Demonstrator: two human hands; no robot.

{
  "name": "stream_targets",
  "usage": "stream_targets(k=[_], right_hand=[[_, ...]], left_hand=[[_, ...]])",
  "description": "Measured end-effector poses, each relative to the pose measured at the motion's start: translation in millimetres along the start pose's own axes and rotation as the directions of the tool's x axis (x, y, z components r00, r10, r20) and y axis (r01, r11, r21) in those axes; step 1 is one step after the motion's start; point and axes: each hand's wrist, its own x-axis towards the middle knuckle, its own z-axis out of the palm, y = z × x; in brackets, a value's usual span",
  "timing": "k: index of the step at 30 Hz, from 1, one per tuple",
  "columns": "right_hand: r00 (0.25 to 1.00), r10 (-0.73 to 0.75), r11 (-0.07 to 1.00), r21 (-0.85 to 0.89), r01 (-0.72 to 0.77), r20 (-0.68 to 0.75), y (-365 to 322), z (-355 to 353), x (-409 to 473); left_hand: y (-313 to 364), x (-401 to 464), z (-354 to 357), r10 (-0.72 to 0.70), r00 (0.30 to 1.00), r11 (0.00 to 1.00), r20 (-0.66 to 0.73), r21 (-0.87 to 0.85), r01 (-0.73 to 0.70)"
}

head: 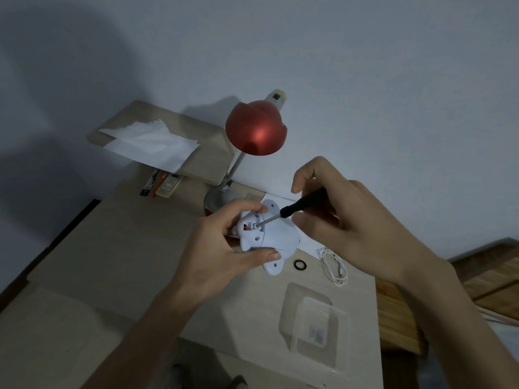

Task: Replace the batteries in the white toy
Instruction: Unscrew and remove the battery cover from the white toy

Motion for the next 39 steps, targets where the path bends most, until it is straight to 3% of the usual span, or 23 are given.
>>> stream_targets(k=[7, 14, 20, 27, 39], right_hand=[[1.000, 0.003, 0.996, 0.084, -0.002, -0.017, 0.8, 1.0, -1.6], [0.990, -0.047, 0.996, -0.086, 0.036, -0.132, 2.6, 9.3, -1.8], [0.999, -0.029, 0.995, 0.094, 0.031, -0.027, -5.8, 2.2, -4.3], [0.988, -0.042, 0.999, -0.021, 0.040, -0.150, 1.1, 9.8, -3.7], [0.981, -0.115, 0.965, -0.253, 0.073, -0.154, 13.6, 12.6, -7.5]], left_hand=[[1.9, -0.9, 0.3, 0.006, 1.000, 1.000, -0.021, 0.002, -0.006], [1.5, -4.6, -0.5, 0.000, 1.000, 1.000, -0.020, 0.003, 0.000], [0.1, -6.5, 2.0, 0.002, 1.000, 1.000, 0.003, 0.028, -0.002], [-2.1, -8.8, 1.9, 0.007, 1.000, 1.000, -0.003, 0.016, -0.007], [-11.8, -6.7, 1.6, -0.004, 1.000, 1.000, -0.008, -0.006, 0.004]])
